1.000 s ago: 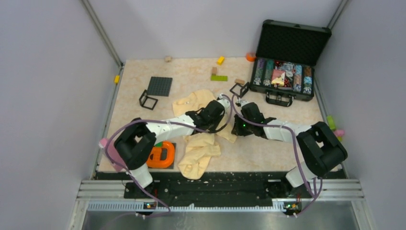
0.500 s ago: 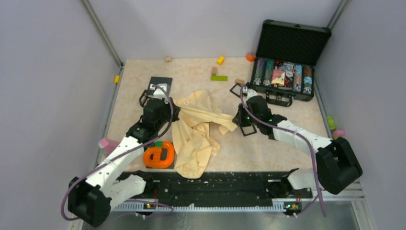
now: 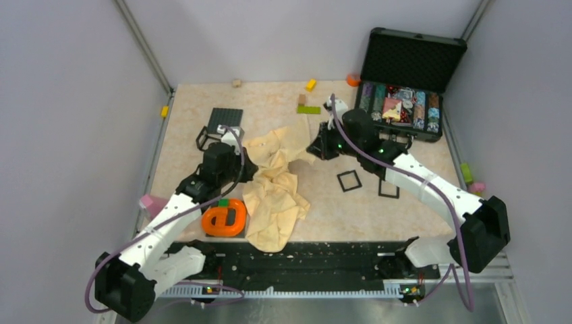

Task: Remove the brooch from the garment

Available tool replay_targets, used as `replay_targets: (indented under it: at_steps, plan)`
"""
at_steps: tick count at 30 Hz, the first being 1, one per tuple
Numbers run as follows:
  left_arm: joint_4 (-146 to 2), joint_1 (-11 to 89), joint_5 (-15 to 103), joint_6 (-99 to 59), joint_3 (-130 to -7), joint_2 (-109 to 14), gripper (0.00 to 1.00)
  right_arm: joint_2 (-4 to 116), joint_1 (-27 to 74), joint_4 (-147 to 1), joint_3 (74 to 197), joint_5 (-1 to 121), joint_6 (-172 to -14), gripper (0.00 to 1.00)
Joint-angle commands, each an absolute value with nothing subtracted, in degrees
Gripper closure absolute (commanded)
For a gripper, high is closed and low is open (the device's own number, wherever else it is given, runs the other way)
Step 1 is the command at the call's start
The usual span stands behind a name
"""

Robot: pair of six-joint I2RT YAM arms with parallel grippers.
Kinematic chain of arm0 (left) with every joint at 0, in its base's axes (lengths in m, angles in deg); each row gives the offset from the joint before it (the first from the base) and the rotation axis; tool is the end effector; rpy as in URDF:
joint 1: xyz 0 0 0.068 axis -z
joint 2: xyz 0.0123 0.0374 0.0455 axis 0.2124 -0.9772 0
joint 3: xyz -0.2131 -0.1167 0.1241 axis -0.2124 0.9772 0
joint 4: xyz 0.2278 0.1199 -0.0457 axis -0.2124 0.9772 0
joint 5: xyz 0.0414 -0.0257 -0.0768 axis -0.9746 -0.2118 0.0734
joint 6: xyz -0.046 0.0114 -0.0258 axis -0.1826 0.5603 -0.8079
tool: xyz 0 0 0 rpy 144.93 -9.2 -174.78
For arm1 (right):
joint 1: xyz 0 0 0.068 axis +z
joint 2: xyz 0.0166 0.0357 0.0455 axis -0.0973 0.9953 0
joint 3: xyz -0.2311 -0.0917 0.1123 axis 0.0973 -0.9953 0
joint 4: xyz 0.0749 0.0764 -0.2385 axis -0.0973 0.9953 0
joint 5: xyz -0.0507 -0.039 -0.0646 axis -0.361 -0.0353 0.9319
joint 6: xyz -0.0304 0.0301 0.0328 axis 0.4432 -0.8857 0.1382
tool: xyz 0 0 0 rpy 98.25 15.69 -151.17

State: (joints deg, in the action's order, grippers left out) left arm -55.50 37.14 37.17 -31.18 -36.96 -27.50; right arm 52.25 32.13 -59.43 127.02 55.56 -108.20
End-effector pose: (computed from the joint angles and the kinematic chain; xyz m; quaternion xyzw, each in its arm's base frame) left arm 0.1979 -0.0926 0.2733 0.0229 0.8624 -0.2123 0.4590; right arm 0.2432 0.1975 0.3425 -0.1695 0.8211 0.3449 0.4220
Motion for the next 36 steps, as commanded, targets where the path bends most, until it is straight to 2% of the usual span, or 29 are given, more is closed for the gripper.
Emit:
replay_targets:
  at_steps: [1, 5, 7, 9, 11, 12, 13, 16, 17, 19, 20, 24, 29, 36]
  plan:
    - [-45.4, 41.2, 49.0, -31.8, -39.5, -29.0, 1.00, 46.6, 31.9, -53.9, 116.5, 59.1, -110.0, 1.00]
    - [-42.4, 51.6, 51.2, -34.1, -39.9, -33.0, 1.00, 44.5, 31.9, -53.1, 109.0, 63.2, -110.7, 1.00]
    - [-40.9, 53.6, 52.3, -35.1, -40.4, -36.8, 1.00, 46.1, 31.5, -53.5, 106.4, 66.9, -110.3, 1.00]
    - [-38.7, 53.8, 50.4, -35.5, -42.2, -40.3, 0.74, 48.8, 30.7, -54.0, 105.5, 69.9, -109.3, 1.00]
    - [-35.4, 53.8, 44.3, -35.5, -45.1, -41.1, 0.27, 51.0, 30.5, -54.8, 105.7, 70.8, -108.5, 1.00]
    - [-34.3, 53.6, 41.3, -35.5, -46.7, -39.8, 0.12, 51.6, 30.5, -55.2, 105.9, 71.1, -108.3, 1.00]
    - [-33.9, 53.2, 38.2, -35.3, -47.9, -38.1, 0.09, 52.2, 30.5, -55.6, 106.1, 71.2, -108.2, 1.00]
    - [-35.2, 47.3, 34.5, -33.8, -50.8, -33.6, 0.07, 53.2, 30.1, -55.5, 107.4, 72.3, -107.4, 1.00]
    - [-36.3, 44.3, 35.5, -33.1, -51.2, -32.8, 0.08, 53.7, 29.8, -54.9, 108.3, 72.8, -106.6, 0.96]
    - [-39.2, 37.5, 36.8, -33.0, -51.4, -32.4, 0.10, 54.9, 29.1, -53.5, 111.1, 74.6, -105.3, 0.57]
    - [-40.5, 35.2, 36.5, -33.2, -51.4, -32.9, 0.12, 55.4, 28.8, -53.3, 113.4, 75.3, -104.1, 0.52]
    - [-49.0, 30.1, 33.6, -35.5, -49.1, -38.0, 0.13, 60.6, 28.0, -54.7, 121.0, 76.1, -101.5, 0.50]
    - [-56.8, 25.6, 37.7, -36.0, -48.3, -49.8, 0.17, 73.5, 28.1, -54.3, 131.4, 78.8, -98.2, 0.33]
    - [-58.7, 25.0, 36.7, -34.5, -51.5, -61.3, 0.19, 85.4, 29.4, -53.6, 139.3, 82.3, -95.4, 0.31]
